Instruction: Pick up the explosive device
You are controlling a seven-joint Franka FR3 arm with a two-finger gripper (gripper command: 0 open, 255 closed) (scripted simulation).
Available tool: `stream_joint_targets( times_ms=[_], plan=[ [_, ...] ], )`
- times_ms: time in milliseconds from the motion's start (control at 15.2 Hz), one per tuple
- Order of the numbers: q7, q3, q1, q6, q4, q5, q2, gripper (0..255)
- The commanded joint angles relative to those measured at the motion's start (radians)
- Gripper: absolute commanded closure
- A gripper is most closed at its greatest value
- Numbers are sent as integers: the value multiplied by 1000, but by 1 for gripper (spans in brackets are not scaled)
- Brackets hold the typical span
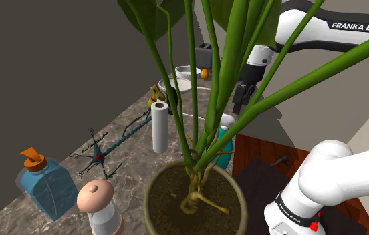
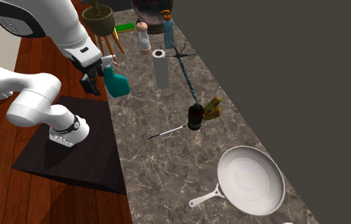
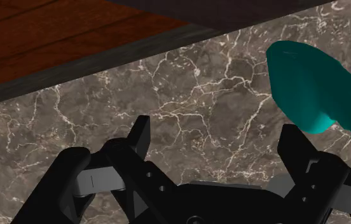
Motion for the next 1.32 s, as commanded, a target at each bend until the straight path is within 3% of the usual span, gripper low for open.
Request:
stream_joint_targets(
  times_ms=[0, 660, 1254],
  plan=[
    [0, 0, 0, 0, 0, 0, 0, 0],
    [-70, -29, -10, 179, 224, -3, 396, 0],
    [-123, -44, -14, 226, 538, 11, 752, 0]
  ],
)
